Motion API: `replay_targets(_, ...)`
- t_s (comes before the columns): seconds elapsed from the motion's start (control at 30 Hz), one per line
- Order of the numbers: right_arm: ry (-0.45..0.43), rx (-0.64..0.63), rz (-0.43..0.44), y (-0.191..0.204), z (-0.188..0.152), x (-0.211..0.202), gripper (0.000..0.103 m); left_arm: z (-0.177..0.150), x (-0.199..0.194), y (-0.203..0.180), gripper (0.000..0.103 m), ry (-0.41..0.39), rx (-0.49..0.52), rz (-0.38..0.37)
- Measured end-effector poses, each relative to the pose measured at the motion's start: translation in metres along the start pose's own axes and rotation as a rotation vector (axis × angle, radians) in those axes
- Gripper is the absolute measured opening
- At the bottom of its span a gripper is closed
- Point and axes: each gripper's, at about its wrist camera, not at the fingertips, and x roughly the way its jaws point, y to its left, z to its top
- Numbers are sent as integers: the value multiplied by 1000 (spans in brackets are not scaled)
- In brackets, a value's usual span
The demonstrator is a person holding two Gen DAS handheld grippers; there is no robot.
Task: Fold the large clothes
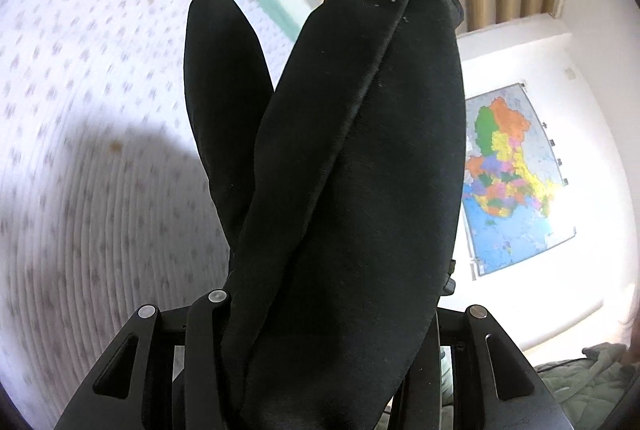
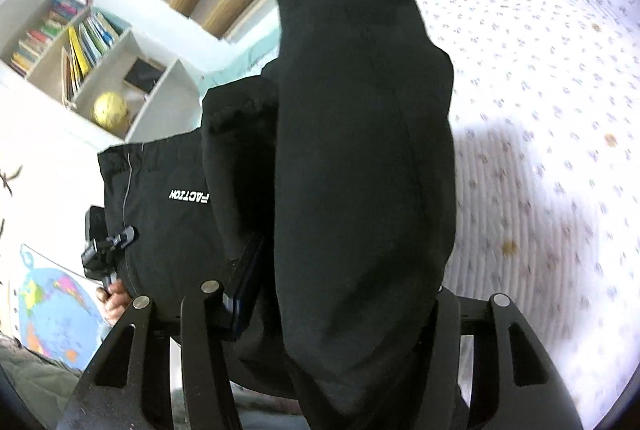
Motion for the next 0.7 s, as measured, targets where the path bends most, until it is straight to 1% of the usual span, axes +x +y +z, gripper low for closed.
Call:
replay_targets(0.03, 9, 2, -6, -4, 3, 0, 60, -6, 2, 9, 43, 11, -27, 6)
replay_targets(0.07, 25, 8, -18, -9, 3, 9, 60, -7, 3, 23, 43, 25, -65, 7)
replay_targets(0.1, 52, 40, -33, -19, -2, 21, 60, -4, 4, 39, 43, 43, -99, 12)
replay_targets(0.13, 67, 62, -43, -27, 0, 34, 60, -10, 8, 50, 43, 59, -119, 28)
replay_targets(0.17, 89, 83, -61, -38, 0, 48, 60, -17, 16, 70, 44, 81, -164, 48)
replay_targets(0.23, 140, 126, -128, -57, -6, 78, 60, -29, 22, 112, 45, 94, -286, 47)
replay_targets(0.3, 172, 185, -210, -80, -16, 96, 61, -40, 13, 158, 46, 31, -418, 15)
replay_targets(0.33, 179, 233, -238, -96, -21, 101, 61, -47, 6, 181, 47, 1, -496, -21)
replay_targets(0.37, 178, 266, -234, -105, -23, 104, 61, -54, 2, 203, 48, -22, -564, -66)
replay_targets(0.4, 171, 297, -222, -111, -25, 104, 62, -61, 1, 222, 49, -29, -608, -96)
replay_targets(0.47, 159, 344, -185, -120, -30, 108, 67, -65, 4, 239, 53, -5, -637, -102)
replay_targets(0.5, 157, 364, -185, -123, -34, 110, 73, -64, 6, 243, 53, 11, -648, -113)
replay_targets(0.53, 155, 393, -178, -128, -38, 111, 76, -61, 6, 244, 53, 36, -646, -118)
replay_targets(0.57, 155, 438, -154, -137, -42, 107, 76, -56, 3, 239, 53, 63, -619, -94)
replay_targets(0.6, 154, 473, -136, -144, -35, 98, 76, -51, -2, 232, 53, 83, -579, -54)
replay_targets(0.63, 144, 498, -136, -147, -38, 89, 77, -45, -10, 223, 53, 101, -531, -6)
replay_targets(0.67, 137, 493, -151, -145, -39, 82, 77, -40, -19, 213, 53, 111, -483, 48)
replay_targets(0.7, 128, 452, -209, -135, -38, 69, 76, -35, -32, 200, 53, 114, -422, 129)
